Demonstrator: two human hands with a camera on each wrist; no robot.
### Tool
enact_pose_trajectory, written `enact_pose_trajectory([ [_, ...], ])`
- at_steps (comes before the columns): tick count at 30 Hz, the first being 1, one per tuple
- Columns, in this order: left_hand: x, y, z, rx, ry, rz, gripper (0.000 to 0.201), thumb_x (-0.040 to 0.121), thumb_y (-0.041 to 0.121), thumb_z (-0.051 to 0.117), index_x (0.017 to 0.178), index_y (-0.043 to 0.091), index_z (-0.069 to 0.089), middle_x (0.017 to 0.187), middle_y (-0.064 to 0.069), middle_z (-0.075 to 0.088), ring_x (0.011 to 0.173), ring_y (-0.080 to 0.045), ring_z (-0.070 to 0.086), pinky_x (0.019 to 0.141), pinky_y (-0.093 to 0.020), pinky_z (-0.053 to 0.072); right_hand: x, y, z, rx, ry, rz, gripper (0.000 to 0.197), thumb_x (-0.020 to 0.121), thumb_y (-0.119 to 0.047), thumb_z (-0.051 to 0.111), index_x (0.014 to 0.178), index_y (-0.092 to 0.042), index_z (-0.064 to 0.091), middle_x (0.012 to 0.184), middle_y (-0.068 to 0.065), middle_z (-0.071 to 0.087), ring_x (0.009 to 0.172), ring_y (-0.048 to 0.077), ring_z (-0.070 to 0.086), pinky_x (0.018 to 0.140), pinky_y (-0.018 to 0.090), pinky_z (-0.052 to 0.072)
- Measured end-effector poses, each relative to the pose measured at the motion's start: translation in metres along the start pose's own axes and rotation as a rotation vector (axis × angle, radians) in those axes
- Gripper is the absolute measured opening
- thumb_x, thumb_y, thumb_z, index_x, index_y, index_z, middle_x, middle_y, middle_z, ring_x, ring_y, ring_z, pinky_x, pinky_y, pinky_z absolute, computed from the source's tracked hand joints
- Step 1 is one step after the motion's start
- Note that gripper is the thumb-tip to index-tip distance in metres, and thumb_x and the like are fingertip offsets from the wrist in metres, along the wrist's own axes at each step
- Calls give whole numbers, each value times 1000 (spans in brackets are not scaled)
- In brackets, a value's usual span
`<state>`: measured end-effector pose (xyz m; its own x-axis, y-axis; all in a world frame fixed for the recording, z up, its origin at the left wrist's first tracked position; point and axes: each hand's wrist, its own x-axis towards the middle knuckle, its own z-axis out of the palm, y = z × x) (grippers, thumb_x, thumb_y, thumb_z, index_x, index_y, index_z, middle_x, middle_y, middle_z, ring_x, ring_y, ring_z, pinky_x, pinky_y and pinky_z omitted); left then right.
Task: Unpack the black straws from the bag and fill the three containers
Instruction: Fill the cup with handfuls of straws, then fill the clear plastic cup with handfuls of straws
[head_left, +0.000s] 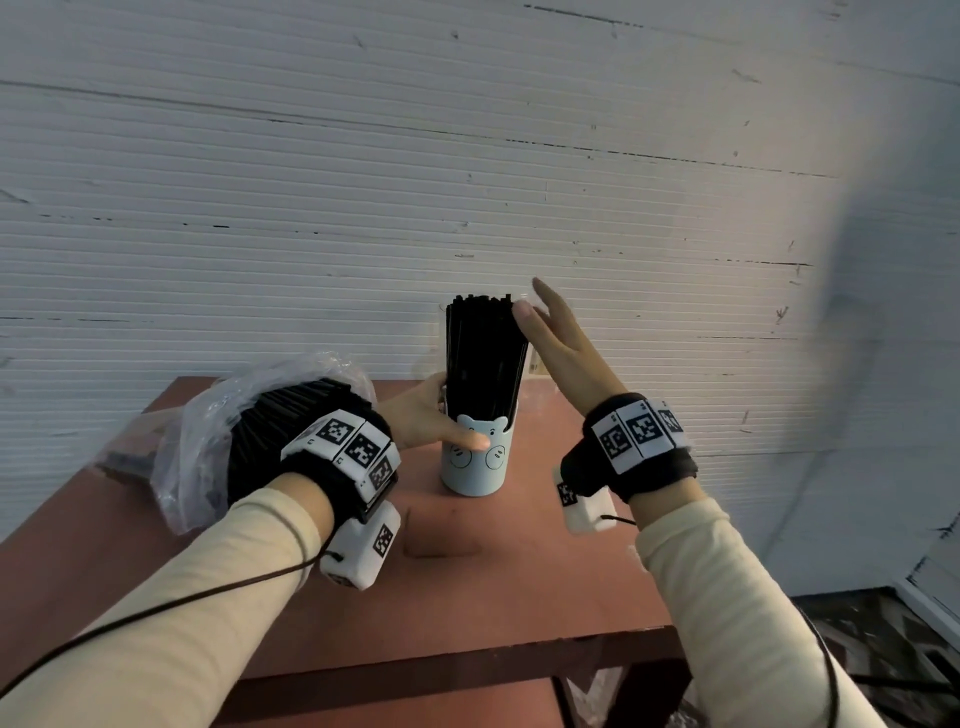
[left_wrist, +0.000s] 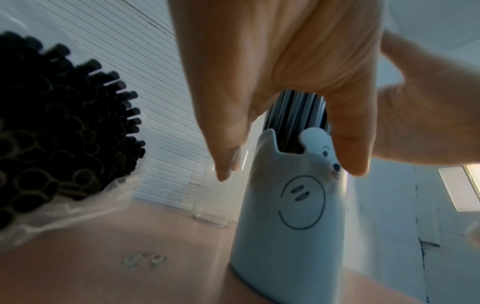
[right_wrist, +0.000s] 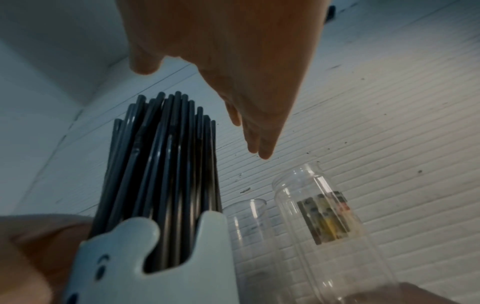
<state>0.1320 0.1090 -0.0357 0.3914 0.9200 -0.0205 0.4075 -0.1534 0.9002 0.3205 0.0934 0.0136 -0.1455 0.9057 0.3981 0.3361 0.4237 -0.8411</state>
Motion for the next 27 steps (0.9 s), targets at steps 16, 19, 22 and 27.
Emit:
enact_pose_trajectory([
  [16, -85, 2, -123, 37, 724, 147, 40, 82, 18, 73, 116, 35, 58, 119, 1, 56, 113, -15, 52, 95, -28, 42, 1, 29, 19, -60, -382, 492, 74, 73, -19, 83, 136, -27, 44, 127, -2, 58, 108, 13, 58, 93, 41, 53],
  [19, -95, -19, -150, 196, 503, 39, 43, 81, 12, 74, 108, 43, 60, 131, 1, 54, 125, -12, 47, 105, -32, 37, 3, 27, 24, -43, -361, 481, 75, 73, -18, 83, 134, -29, 42, 125, 1, 58, 108, 18, 61, 85, 38, 56],
  [22, -97, -40, -159, 261, 294, -36, 50, 82, 7, 73, 113, 43, 57, 142, -1, 48, 137, -13, 37, 109, -28, 30, 8, 27, 33, -54, -323, 435, 71, 68, -23, 87, 127, -32, 48, 120, 0, 62, 106, 18, 64, 83, 40, 58],
  [27, -89, -69, -156, 320, 105, -96, 58, 75, 23, 76, 109, 64, 53, 153, 4, 35, 143, -18, 28, 119, -40, 23, 31, 20, 70, -13, -166, 317, 78, 69, -28, 85, 135, -27, 44, 123, 0, 60, 107, 21, 63, 87, 44, 57],
])
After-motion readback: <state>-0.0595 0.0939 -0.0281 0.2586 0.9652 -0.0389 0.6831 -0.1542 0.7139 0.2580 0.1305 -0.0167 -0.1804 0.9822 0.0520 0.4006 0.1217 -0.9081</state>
